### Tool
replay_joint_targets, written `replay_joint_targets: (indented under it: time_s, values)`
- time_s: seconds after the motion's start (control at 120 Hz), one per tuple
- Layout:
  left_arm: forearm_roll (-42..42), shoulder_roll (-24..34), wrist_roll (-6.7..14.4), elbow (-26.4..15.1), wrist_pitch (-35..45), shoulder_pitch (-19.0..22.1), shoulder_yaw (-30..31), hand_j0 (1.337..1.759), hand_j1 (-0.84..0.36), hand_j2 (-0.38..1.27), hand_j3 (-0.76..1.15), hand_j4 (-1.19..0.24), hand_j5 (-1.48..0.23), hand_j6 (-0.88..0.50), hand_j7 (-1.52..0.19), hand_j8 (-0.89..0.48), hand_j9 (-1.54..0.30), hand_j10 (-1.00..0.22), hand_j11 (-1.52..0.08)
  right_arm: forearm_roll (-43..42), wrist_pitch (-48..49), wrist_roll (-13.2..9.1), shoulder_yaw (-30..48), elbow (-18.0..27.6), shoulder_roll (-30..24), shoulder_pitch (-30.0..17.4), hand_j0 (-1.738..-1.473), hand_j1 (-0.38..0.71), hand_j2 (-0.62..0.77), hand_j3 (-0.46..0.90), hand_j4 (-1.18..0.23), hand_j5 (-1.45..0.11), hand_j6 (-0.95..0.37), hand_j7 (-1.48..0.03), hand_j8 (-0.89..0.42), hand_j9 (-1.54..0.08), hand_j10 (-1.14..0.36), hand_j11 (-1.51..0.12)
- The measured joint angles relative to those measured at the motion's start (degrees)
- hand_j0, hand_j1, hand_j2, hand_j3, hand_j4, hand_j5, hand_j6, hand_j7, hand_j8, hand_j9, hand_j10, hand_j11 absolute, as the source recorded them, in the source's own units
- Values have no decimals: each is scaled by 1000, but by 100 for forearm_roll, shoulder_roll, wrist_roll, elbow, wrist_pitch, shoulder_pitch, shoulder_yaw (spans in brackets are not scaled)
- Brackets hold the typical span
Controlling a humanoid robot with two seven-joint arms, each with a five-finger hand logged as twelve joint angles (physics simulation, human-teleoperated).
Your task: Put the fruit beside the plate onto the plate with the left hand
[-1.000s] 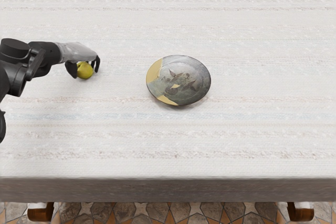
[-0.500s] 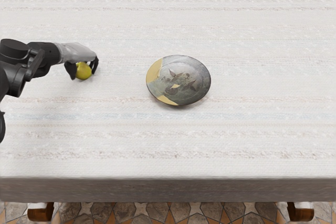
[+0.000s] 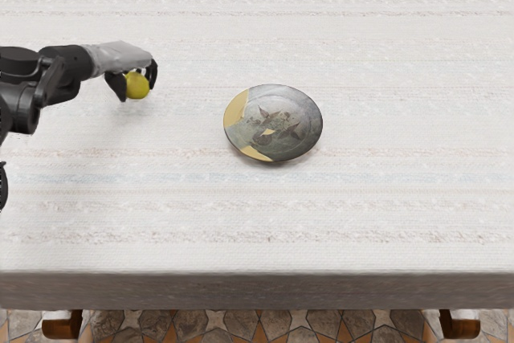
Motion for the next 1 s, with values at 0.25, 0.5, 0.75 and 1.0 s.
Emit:
replay_joint_targets:
  time_s: [0.25,0.5,0.75,1.0]
  values:
    - [-678,-520,-3,1,-124,-420,-622,1657,-291,394,0,-633,-885,-419,-884,-468,-880,-667,-880,3,0,-2,0,0,0,0,-1658,-349,0,0,0,0,0,0,0,0,0,0]
    - [-816,-520,-1,1,-338,-421,-1052,1656,-273,354,0,-655,-875,-437,-881,-477,-884,-672,-883,5,0,-1,0,-1,0,17,-1658,-349,0,0,0,0,0,0,0,0,0,0]
    - [-819,-520,-2,-358,-382,-306,-2013,1657,-297,433,0,-649,-882,-433,-888,-478,-882,-672,-882,4,0,-1,0,8,0,25,-1658,-349,0,0,0,0,0,0,0,0,0,0]
    - [-816,-520,-2,-1488,-330,-632,-3192,1657,-292,424,0,-638,-889,-426,-889,-476,-882,-672,-882,1,0,-2,-1,16,0,26,-1658,-349,0,0,0,0,0,0,0,0,0,0]
